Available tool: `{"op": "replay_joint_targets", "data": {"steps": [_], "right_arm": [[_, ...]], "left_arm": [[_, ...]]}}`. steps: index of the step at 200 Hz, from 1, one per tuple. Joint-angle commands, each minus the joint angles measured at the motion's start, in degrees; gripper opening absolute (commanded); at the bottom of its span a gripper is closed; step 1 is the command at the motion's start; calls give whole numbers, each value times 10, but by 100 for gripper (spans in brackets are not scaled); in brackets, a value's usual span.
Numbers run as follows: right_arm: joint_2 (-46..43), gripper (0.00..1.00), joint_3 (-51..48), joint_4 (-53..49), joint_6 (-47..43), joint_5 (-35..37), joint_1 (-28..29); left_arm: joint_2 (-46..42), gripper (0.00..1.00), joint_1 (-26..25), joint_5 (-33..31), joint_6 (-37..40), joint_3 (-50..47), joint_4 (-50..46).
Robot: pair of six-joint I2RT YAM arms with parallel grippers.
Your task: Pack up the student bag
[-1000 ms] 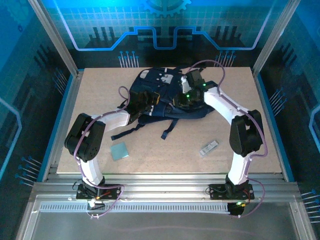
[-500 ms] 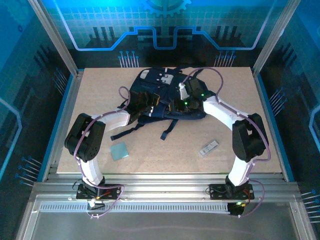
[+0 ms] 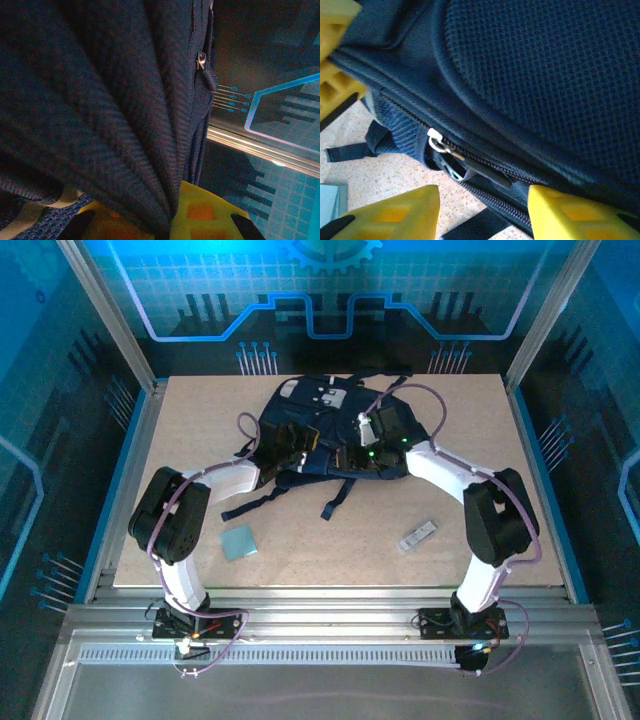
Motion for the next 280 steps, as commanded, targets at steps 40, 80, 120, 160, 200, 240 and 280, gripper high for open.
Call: {"op": "replay_joint_targets", "data": {"steps": [40, 80, 120, 160, 200, 240, 280], "right_arm": [[72, 45, 56, 116, 11, -85, 1], [87, 45, 63, 168, 46, -137, 8], [77, 42, 36, 214, 71, -144, -5], [73, 26, 36, 203, 65, -139, -20], [69, 4, 26, 199, 61, -144, -30], [41, 0, 12, 133, 13, -111, -45], [22, 0, 33, -52, -101, 50, -45]], "left_arm": [[-57, 0, -18, 37, 4, 5, 68], [-53, 0, -21, 37, 0, 4, 71], [-52, 0, -19, 40, 1, 1, 71], [-57, 0, -13, 38, -2, -12, 80], [-71, 0, -1, 31, 15, -19, 69], [-66, 0, 24, 50, 28, -21, 62], [-58, 0, 37, 82, 41, -17, 62]]}}
